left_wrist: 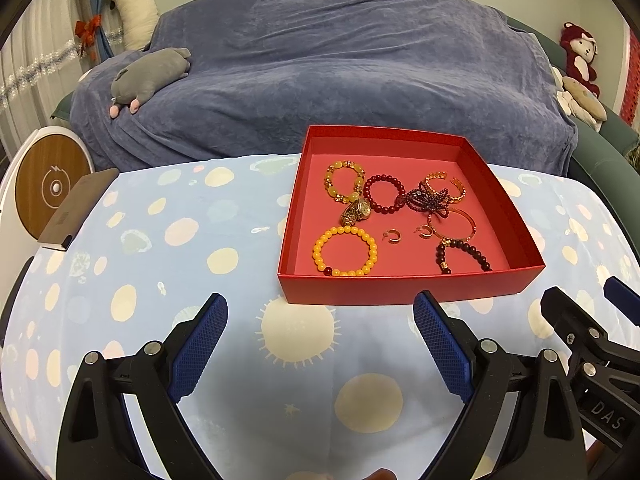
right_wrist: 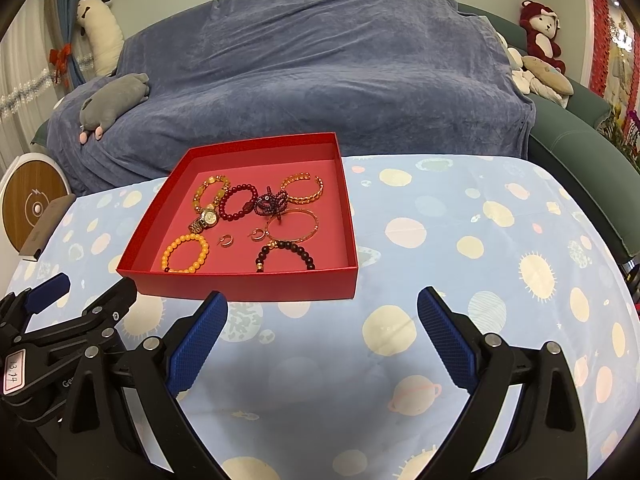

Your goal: Organize jewelry

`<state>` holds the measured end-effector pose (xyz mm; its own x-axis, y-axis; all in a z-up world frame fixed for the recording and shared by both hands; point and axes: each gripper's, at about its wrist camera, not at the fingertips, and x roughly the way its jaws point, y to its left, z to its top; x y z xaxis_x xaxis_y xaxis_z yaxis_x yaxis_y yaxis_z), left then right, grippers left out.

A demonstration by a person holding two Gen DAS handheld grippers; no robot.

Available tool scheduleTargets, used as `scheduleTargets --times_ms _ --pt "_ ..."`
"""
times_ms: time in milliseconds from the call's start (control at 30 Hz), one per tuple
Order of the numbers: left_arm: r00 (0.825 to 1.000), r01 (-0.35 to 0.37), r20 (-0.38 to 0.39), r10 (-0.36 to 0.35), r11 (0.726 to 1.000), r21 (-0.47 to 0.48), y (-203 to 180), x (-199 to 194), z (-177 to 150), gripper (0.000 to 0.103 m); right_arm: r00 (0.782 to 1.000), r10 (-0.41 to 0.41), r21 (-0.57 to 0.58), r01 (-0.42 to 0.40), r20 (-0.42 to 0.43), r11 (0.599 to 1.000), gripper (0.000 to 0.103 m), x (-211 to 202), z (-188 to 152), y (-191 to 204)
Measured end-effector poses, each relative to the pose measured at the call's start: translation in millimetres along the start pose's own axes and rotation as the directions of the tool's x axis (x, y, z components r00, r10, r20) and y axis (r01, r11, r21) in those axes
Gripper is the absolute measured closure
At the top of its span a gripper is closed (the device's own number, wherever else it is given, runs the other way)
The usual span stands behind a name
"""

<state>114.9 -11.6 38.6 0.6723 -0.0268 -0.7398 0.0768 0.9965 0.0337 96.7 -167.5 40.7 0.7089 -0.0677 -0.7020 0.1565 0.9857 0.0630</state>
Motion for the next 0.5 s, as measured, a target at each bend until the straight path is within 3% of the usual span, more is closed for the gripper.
scheduleTargets --times_ms 500 --pt "0.999 0.014 -0.034 -0.014 1.000 -0.007 0.9 2.8 0.4 0.013 1.000 -0.001 -0.003 0.001 0.001 1.000 0.011 -0.8 0.2 0.2"
